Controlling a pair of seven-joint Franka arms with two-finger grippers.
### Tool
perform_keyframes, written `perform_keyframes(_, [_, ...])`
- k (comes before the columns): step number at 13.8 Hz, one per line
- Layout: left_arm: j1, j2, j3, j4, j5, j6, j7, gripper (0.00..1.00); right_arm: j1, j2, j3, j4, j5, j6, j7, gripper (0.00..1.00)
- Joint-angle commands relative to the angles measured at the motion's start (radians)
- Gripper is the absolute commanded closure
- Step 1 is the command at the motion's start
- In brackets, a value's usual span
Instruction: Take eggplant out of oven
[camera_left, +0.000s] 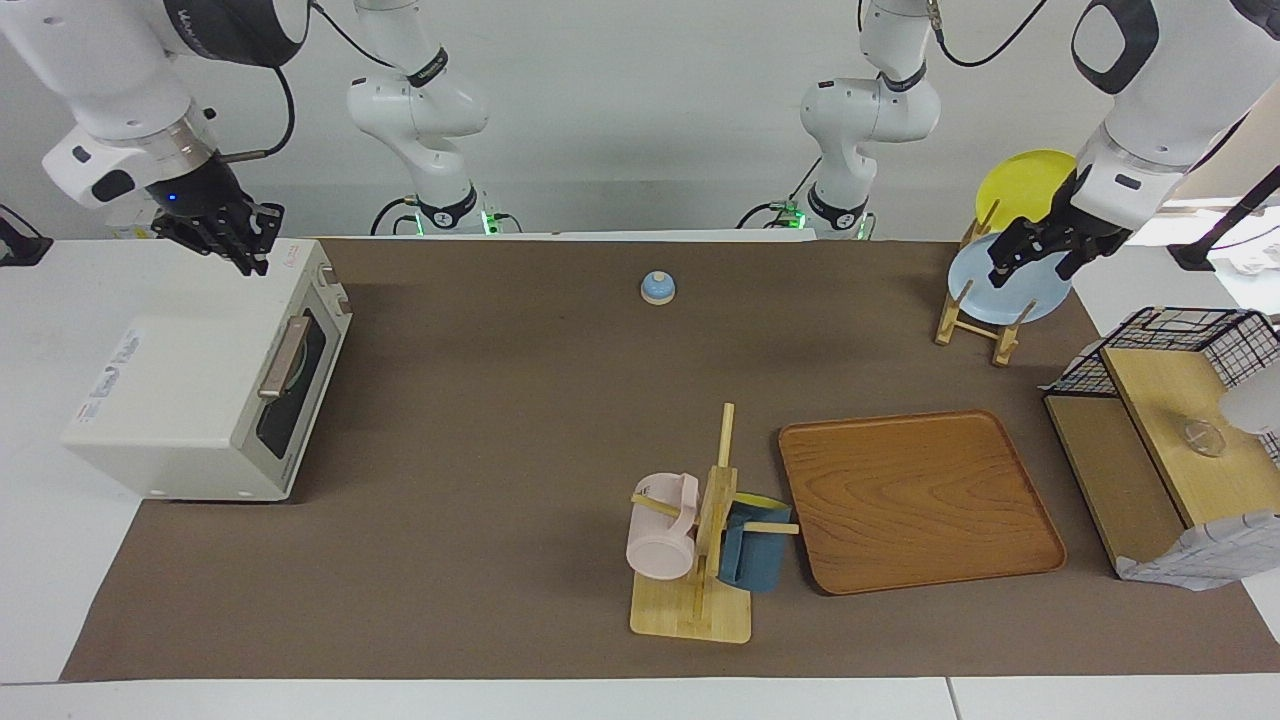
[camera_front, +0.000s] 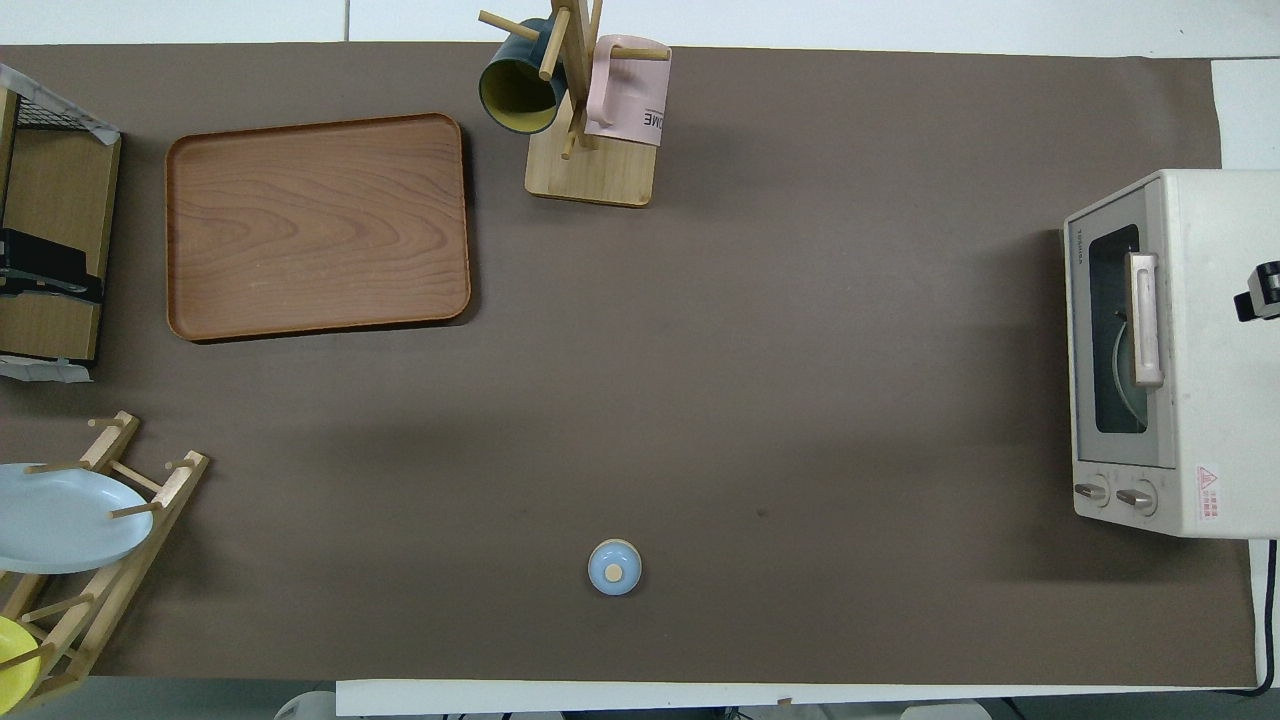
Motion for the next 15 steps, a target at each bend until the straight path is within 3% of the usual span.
perform_keyframes(1, [0.002, -0.008, -0.002, 0.001, 0.017, -0.016, -0.004, 0.0, -0.005, -0.024, 0.002, -0.146, -0.039, 0.128, 0.053, 1.0])
perform_keyframes(4, [0.002, -0.008, -0.002, 0.001, 0.017, -0.016, -0.004, 0.0, -0.008, -0.013, 0.002, -0.193, -0.135, 0.146, 0.065, 1.0])
perform_keyframes(9, [0.002, -0.008, -0.002, 0.001, 0.017, -0.016, -0.005, 0.0, -0.042, 0.042, 0.003, -0.225, -0.153, 0.21, 0.12, 1.0])
perform_keyframes(15, [0.002, -0.008, -0.002, 0.001, 0.017, -0.016, -0.004, 0.0, 0.035, 0.098, 0.005, -0.213, -0.197, 0.258, 0.173, 1.0])
